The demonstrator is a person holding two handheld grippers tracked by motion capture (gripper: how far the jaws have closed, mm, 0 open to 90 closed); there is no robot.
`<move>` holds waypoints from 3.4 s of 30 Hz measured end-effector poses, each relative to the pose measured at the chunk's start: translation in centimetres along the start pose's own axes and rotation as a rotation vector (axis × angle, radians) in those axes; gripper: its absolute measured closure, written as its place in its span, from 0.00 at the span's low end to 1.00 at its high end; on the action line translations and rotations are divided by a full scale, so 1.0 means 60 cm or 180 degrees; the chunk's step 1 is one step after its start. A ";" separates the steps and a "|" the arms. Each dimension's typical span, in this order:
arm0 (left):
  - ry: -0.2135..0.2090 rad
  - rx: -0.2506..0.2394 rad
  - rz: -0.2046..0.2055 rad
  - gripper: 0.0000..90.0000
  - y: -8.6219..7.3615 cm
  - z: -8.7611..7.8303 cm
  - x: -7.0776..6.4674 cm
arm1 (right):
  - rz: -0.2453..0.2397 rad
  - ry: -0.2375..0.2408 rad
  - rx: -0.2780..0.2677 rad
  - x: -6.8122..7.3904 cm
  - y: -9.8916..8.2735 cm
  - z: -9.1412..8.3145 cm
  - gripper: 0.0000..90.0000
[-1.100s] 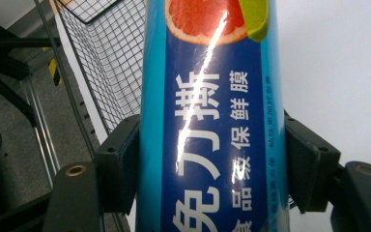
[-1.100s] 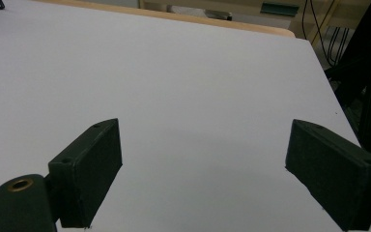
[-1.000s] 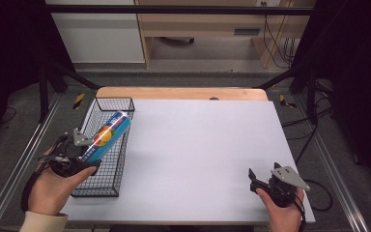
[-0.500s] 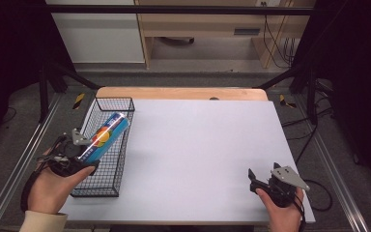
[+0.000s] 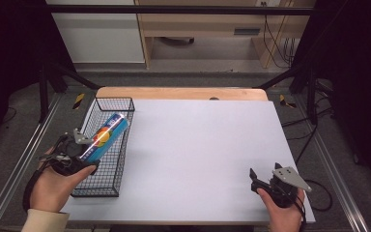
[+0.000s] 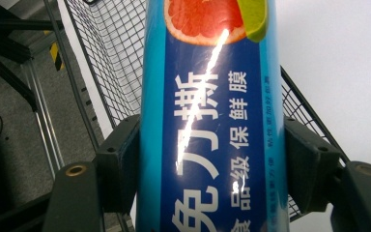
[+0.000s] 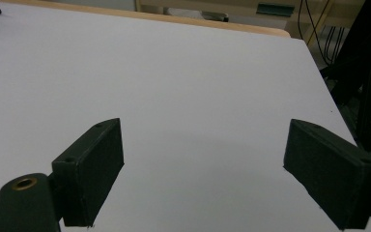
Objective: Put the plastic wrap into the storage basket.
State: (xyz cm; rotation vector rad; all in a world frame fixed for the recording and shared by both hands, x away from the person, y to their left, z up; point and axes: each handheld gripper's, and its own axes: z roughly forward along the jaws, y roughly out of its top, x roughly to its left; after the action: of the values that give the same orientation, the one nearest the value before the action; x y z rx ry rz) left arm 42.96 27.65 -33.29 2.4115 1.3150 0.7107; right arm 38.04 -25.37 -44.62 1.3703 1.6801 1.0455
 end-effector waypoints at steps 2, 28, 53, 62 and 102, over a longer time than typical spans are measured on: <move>-0.0010 0.0031 -0.0012 0.36 0.002 0.004 0.000 | -0.0023 0.0016 -0.0014 0.002 0.001 -0.001 0.16; 0.0015 0.0267 -0.0337 0.36 0.018 0.015 0.018 | -0.0126 0.0217 -0.0032 0.022 0.005 -0.002 0.16; 0.0278 0.0615 -0.0234 0.36 0.039 0.042 0.017 | -0.0125 0.0244 -0.0015 0.021 0.004 -0.001 0.16; 0.0341 0.0774 -0.0209 0.36 0.052 0.057 0.021 | -0.0116 0.0254 -0.0019 0.021 0.005 -0.001 0.16; 0.0289 0.1121 -0.0113 0.36 0.053 0.105 0.004 | -0.0102 0.0272 -0.0012 0.018 0.005 -0.002 0.16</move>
State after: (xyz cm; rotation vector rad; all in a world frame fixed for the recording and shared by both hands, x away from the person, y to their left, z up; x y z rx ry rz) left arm 48.74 25.96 -36.92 2.6424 1.6345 0.6293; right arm 37.87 -24.32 -44.35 1.3087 1.7553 1.1023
